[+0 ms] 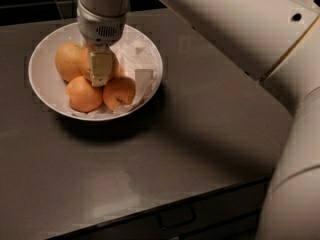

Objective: Pick orange from white bowl

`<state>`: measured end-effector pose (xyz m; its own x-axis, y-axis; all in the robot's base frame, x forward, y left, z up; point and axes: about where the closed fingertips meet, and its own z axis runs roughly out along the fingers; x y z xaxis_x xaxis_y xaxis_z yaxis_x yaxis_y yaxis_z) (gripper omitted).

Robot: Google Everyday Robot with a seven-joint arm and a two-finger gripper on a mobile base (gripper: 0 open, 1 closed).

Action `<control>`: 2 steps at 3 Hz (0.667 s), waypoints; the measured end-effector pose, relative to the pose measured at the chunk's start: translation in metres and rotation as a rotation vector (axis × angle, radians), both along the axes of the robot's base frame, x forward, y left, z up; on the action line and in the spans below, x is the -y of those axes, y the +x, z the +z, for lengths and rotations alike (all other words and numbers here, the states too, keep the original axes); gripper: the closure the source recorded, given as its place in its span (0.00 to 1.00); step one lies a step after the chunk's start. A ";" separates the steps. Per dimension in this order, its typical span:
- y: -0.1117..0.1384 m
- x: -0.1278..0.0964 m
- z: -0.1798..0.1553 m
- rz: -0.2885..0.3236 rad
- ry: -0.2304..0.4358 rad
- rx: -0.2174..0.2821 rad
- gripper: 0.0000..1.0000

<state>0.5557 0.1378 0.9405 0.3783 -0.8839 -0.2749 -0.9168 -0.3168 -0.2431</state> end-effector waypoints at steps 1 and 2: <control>0.000 0.000 0.000 0.000 0.000 0.000 0.97; -0.009 0.002 0.014 -0.001 0.019 0.046 1.00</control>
Offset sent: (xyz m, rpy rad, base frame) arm -0.0229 -0.0057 0.0342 0.0413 -0.1047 -0.0018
